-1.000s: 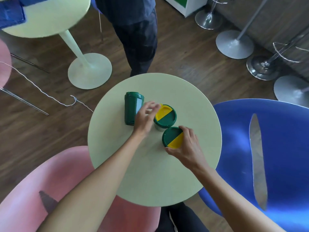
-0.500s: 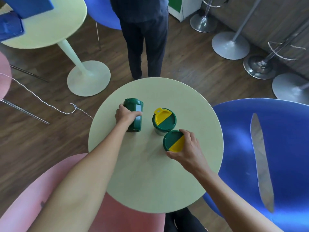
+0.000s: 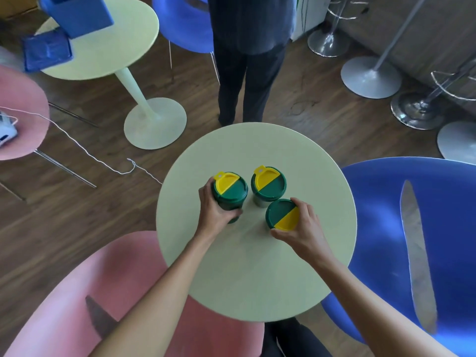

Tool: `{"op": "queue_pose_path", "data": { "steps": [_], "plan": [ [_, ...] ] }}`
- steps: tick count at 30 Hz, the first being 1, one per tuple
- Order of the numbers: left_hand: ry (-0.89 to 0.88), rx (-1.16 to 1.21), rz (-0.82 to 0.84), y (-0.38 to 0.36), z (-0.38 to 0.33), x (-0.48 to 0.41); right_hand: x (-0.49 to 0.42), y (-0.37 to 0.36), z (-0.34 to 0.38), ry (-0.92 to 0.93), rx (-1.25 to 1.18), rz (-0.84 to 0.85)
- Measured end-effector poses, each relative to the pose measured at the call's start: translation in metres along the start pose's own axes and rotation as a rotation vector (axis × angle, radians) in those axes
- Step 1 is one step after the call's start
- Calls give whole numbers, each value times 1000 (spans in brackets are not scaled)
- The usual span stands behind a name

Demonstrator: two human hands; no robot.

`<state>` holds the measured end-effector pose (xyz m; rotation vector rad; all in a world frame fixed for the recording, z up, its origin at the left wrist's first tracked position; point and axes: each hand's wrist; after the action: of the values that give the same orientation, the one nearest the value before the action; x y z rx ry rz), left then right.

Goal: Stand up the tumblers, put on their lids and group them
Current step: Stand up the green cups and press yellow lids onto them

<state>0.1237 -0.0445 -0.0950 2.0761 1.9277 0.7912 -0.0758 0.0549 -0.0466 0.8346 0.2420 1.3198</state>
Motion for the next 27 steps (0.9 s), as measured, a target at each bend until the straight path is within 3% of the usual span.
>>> {"op": "queue_pose_path", "data": {
  "steps": [5,10,27],
  "plan": [
    [29,93,77,-1,12,22,0,0,-1,-1,-2,12],
    [188,289,205,8,3,35,0,-1,-2,2,-11,26],
    [215,320,177,5,-2,22,0,-6,1,19,-1,37]
  ]
}}
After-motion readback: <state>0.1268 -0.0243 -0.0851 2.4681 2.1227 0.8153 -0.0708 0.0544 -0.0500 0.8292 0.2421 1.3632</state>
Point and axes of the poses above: each hand's wrist, its own x-axis away from the middle knuckle, its own y-axis out of the back of the hand, z = x × y, and after that the axes turned 5 degrees about y, right-handed
